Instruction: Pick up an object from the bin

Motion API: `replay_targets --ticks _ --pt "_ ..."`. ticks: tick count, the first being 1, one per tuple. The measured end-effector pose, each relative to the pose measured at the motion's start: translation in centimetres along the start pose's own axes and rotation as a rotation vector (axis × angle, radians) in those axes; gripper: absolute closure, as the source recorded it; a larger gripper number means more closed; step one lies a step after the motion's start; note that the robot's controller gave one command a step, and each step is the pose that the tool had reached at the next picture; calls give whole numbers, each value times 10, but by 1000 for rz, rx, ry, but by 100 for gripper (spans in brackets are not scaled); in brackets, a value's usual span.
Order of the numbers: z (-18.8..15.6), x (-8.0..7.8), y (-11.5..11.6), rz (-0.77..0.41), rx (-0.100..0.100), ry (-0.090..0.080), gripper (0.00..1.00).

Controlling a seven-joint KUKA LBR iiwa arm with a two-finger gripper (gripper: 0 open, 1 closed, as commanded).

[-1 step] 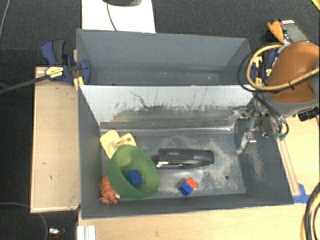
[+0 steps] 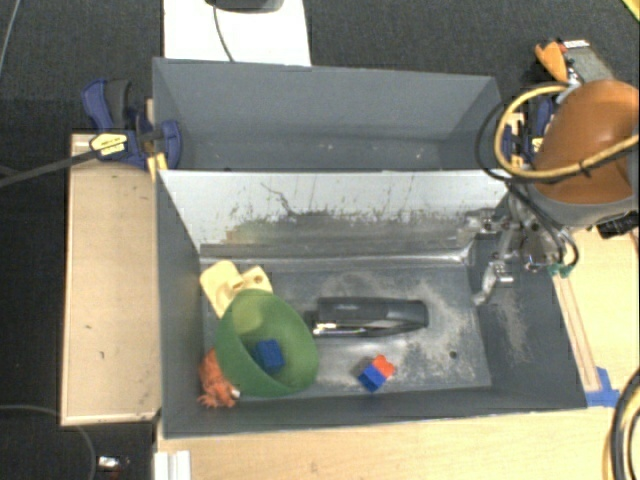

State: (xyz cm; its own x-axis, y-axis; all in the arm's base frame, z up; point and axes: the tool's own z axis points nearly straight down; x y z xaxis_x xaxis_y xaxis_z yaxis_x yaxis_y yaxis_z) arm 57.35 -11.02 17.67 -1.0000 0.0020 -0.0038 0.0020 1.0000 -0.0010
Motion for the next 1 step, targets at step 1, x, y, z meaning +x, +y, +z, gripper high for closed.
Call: replay_targets --ticks 1 --pt "40 6 25 -140 1 -5 0"
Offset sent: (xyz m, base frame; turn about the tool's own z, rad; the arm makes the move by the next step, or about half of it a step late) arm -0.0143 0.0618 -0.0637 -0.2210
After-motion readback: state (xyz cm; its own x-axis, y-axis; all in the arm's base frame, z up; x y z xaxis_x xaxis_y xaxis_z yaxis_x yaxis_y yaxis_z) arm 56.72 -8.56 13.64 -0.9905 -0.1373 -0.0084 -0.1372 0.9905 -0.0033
